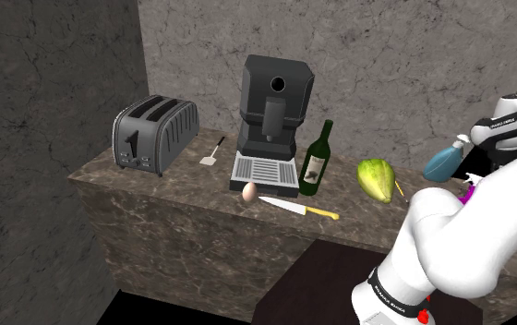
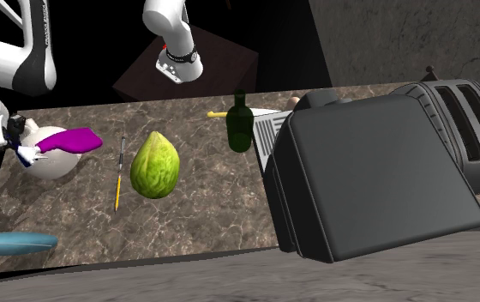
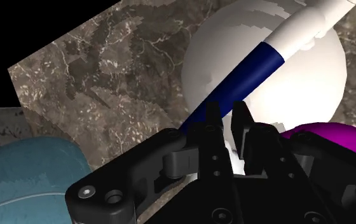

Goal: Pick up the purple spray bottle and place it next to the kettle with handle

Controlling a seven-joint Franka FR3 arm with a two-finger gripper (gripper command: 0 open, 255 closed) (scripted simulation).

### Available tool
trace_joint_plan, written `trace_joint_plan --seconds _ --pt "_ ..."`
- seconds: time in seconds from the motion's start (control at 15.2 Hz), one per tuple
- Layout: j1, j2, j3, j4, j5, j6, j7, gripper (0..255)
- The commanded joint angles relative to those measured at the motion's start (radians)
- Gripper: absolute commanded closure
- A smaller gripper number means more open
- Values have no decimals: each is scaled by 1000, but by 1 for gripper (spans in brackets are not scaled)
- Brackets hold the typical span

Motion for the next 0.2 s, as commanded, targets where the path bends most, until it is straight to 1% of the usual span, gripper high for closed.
trace_joint_plan --seconds 0.0,0.13 --pt "-21 17 23 7 29 -11 -24 255" --pt "-40 33 44 17 54 -22 -45 255"
